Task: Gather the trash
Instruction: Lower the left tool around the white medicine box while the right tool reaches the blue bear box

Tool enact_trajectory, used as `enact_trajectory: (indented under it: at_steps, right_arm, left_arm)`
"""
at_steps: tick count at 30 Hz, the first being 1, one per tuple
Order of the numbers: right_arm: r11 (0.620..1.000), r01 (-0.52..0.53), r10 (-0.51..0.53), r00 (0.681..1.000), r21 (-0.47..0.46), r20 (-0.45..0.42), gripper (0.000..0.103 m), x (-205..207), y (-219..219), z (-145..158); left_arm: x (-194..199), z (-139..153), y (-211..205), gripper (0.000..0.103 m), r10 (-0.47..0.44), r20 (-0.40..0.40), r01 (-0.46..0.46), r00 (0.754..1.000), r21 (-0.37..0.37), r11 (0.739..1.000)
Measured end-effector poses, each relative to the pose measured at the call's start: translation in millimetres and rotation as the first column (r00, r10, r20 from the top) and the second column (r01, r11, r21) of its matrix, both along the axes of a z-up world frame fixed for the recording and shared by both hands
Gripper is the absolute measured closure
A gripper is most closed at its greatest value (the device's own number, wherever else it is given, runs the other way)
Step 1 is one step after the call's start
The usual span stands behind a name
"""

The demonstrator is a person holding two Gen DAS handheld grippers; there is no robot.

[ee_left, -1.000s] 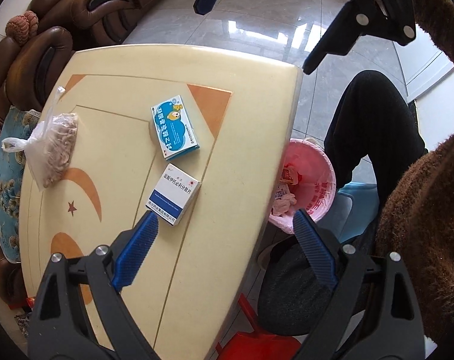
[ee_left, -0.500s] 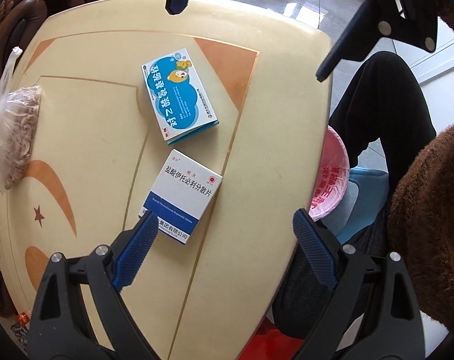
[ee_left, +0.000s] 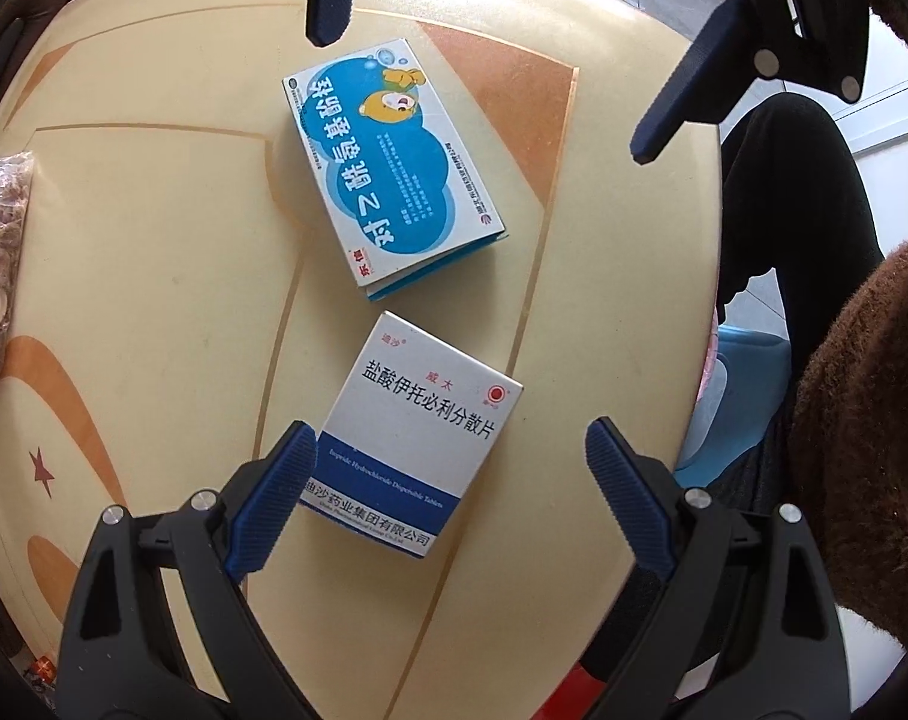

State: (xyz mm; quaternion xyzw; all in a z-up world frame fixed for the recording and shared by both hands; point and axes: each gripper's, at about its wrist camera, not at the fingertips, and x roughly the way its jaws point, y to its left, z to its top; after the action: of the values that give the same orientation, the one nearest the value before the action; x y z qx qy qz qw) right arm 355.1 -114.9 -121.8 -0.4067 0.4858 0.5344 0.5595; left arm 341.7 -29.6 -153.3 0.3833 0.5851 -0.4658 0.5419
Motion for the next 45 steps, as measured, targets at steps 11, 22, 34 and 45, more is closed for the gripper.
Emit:
enact_trajectory:
  at_steps: [11,22,34,45]
  right_arm:
    - [0.991,-0.122,0.122,0.993,-0.058,-0.001,0.009,12,16,-29]
    - [0.984,-0.157,0.158,0.987,-0.08,0.002,0.015,22,16,-53]
    - [0.988,0.149,-0.146,0.987,-0.046,0.064,0.025,33,17,-47]
    - [0.84,0.542,-0.537,0.838,-0.029,0.099,0.03,30,7,-39]
  left_arm:
    - [15,-22,0,0.013,0.007,-0.063,-0.006,0.998,0.007,1.0]
    - [5,-24,2,0.012,-0.029,-0.042,0.028,0.999,-0.02,0.999]
    - [-10,-31,2,0.012,0.008,0.043,-0.008,0.999,-0.012,1.0]
    - [-4,-28,5,0.026,0.264,0.116,-0.263,0.957,-0.031,0.964]
